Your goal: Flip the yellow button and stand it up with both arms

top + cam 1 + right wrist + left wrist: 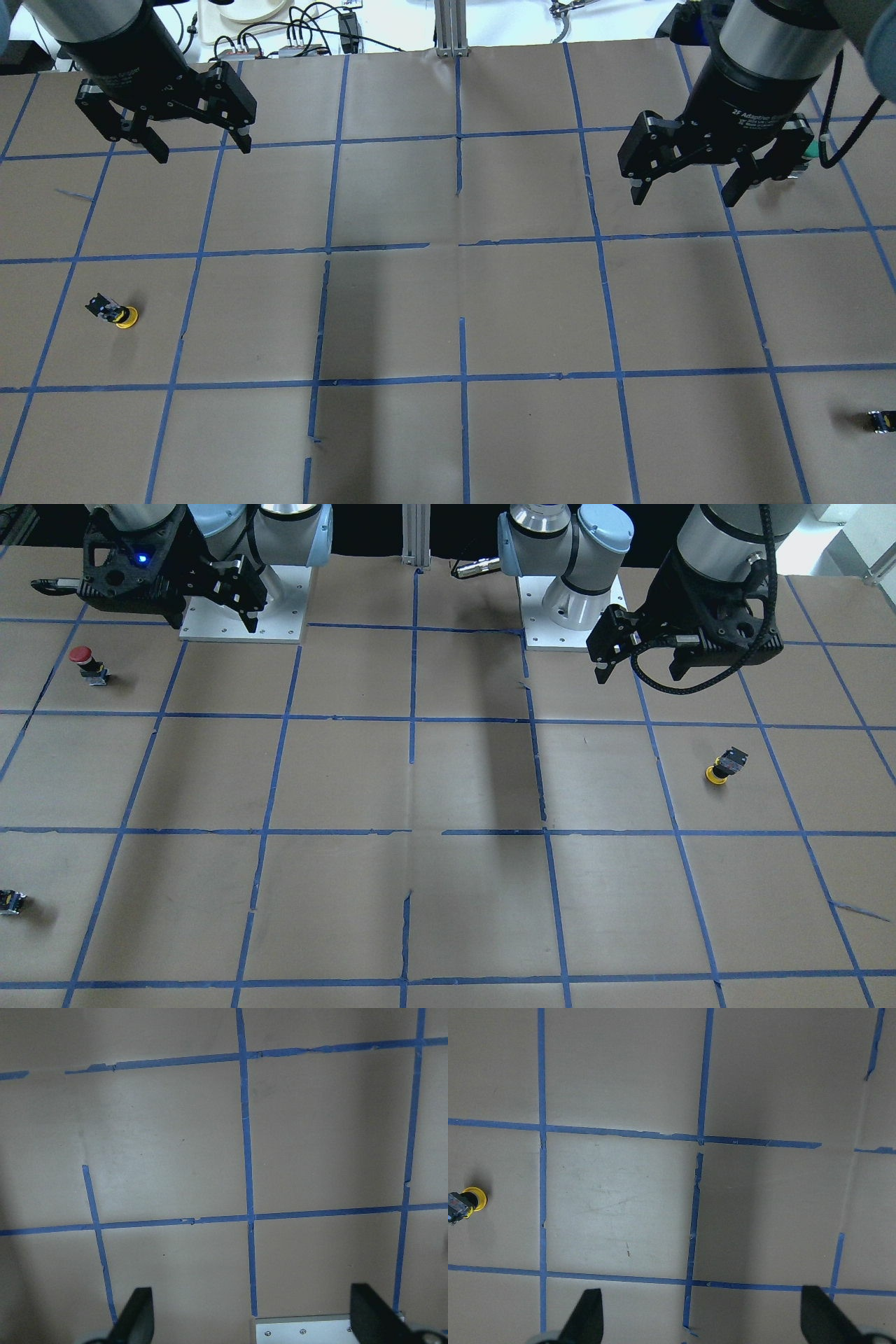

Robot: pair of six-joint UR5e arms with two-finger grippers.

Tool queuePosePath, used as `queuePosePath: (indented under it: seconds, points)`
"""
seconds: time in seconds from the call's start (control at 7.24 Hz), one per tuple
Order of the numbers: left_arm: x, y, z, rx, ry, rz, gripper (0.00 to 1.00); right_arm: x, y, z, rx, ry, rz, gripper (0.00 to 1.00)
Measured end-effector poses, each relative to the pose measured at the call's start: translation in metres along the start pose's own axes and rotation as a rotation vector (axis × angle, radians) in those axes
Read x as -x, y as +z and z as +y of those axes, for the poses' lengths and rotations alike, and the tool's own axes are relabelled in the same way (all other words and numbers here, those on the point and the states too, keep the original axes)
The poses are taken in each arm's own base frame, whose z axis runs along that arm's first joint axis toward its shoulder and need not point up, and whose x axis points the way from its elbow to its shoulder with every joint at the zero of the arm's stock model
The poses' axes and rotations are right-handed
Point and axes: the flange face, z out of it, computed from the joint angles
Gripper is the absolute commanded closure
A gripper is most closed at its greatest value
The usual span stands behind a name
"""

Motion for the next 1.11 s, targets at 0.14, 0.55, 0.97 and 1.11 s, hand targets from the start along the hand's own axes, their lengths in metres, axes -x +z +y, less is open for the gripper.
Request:
queuePosePath:
  seconds: [0.14, 0.55, 0.97, 1.11]
  points:
    - [0.000, -0.001, 0.000, -0.002, 0.000, 0.001, 0.00, -0.001, 0.000, 0.000, 0.002, 0.001, 0.000, 0.00]
    - [0.000, -0.002, 0.001, -0.003, 0.000, 0.004, 0.00, -0.004, -0.006, 0.008, -0.014, 0.006, 0.009, 0.00]
    - [0.000, -0.002, 0.001, -0.005, -0.001, 0.004, 0.00, -0.006, -0.007, 0.012, -0.014, 0.006, 0.019, 0.00]
    - [0.000, -0.003, 0.001, -0.006, 0.000, 0.003, 0.00, -0.006, -0.007, 0.012, -0.016, 0.007, 0.027, 0.00]
